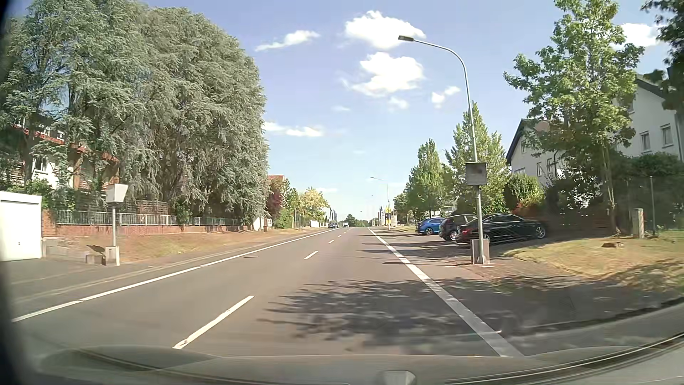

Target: Follow the waypoints while adhering to traffic rules and regulations

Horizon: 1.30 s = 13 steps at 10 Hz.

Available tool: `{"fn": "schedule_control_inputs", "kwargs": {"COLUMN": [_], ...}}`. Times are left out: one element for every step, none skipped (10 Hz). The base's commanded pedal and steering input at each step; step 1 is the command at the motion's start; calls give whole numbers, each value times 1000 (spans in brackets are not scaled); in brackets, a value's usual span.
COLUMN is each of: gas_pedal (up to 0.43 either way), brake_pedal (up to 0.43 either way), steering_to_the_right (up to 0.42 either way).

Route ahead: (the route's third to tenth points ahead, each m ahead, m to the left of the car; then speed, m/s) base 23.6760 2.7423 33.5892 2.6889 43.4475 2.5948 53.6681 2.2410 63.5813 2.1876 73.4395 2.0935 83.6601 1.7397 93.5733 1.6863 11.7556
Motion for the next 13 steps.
{"fn": "schedule_control_inputs", "kwargs": {"gas_pedal": [157, 157, 157, 157, 157, 157, 157, 157, 157, 157, 157, 157, 169], "brake_pedal": [30, 30, 30, 30, 30, 30, 30, 30, 30, 30, 30, 30, 30], "steering_to_the_right": [0, 0, 0, 0, 0, 0, -1, -3, -3, -3, -3, -3, -2]}}
